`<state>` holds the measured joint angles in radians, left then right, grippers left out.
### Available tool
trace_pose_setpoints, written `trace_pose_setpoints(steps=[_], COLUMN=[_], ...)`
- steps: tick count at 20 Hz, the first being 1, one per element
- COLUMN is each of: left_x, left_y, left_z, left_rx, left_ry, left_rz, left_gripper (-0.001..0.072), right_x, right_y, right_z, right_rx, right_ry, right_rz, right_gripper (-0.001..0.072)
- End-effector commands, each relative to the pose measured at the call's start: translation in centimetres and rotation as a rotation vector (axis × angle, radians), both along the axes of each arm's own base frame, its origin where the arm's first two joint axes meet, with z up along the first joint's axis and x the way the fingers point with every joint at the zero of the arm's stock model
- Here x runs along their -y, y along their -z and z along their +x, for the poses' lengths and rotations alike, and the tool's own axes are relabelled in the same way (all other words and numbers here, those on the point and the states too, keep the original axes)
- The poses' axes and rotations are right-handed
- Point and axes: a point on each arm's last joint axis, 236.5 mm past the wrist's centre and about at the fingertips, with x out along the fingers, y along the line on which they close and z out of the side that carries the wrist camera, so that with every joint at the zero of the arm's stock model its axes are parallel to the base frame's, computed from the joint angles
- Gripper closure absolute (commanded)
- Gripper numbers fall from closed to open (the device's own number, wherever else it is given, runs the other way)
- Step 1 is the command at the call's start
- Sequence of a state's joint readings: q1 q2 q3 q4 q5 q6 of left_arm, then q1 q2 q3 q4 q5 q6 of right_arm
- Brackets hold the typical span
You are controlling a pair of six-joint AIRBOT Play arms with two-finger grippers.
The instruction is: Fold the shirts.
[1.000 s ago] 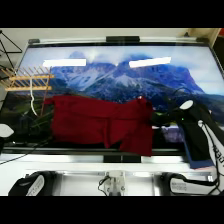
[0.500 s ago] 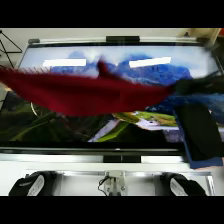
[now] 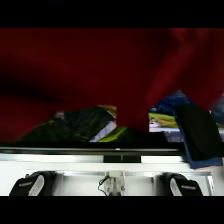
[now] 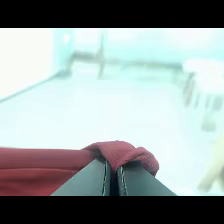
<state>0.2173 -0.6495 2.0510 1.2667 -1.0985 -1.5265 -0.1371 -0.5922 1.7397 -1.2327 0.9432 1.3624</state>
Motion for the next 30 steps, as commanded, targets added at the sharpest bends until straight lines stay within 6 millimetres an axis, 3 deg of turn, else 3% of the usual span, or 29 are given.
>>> trace_pose_setpoints(steps=[1,3,5,6,10,13,15,17,19,21,22,24,27,30], left_x=[-1.1,-2.4,-2.9,-3.2,-4.0,-4.5,-5.5,-6.8,-7.4,-6.8,-6.6,-6.5,-5.3,-3.8], left_y=[1.8,7.1,13.0,15.9,29.4,39.3,43.6,46.6,49.4,52.3,53.9,57.2,61.3,62.0], left_z=[-1.4,0.7,3.5,5.0,11.6,17.1,21.4,26.0,30.6,34.4,35.8,37.1,36.5,34.6], left_rx=[-0.073,-0.293,-0.511,-0.607,-0.951,-1.108,-1.148,-1.163,-1.155,-1.151,-1.157,-1.196,-1.308,-1.392], left_ry=[-0.074,-0.112,-0.096,-0.091,-0.032,0.005,-0.003,-0.025,-0.027,0.0,0.009,0.007,0.028,0.117], left_rz=[0.023,0.022,0.006,-0.006,-0.008,-0.088,-0.137,-0.165,-0.246,-0.396,-0.449,-0.491,-0.495,-0.382], left_gripper=[0.0673,0.0673,0.0672,0.0672,0.0672,0.0673,0.0672,0.0673,0.0672,0.0672,0.0672,0.0672,0.0671,0.0672], right_x=[2.3,2.8,2.7,2.9,3.8,2.2,0.7,-1.4,-2.8,-2.7,-2.3,-2.1,-2.6,-2.1], right_y=[-1.0,2.1,7.2,10.4,26.4,35.9,40.3,43.8,45.7,46.2,46.8,50.2,56.3,58.3], right_z=[-2.9,-1.0,1.9,3.5,10.1,17.6,22.7,27.6,32.5,36.4,37.4,37.8,35.2,31.3], right_rx=[0.047,-0.091,-0.315,-0.452,-1.032,-1.139,-1.136,-1.097,-0.997,-0.884,-0.864,-0.929,-1.15,-1.336], right_ry=[0.12,0.133,0.112,0.103,0.052,-0.023,-0.045,-0.058,-0.04,0.007,0.032,0.062,0.071,0.062], right_rz=[-0.009,-0.026,-0.035,-0.047,-0.058,0.018,0.021,-0.018,0.001,0.128,0.201,0.283,0.267,0.187], right_gripper=[0.0639,0.0639,0.0639,0.0639,0.0639,0.0639,0.0639,0.0639,0.0639,0.0639,0.0639,0.0639,0.0638,0.0639])
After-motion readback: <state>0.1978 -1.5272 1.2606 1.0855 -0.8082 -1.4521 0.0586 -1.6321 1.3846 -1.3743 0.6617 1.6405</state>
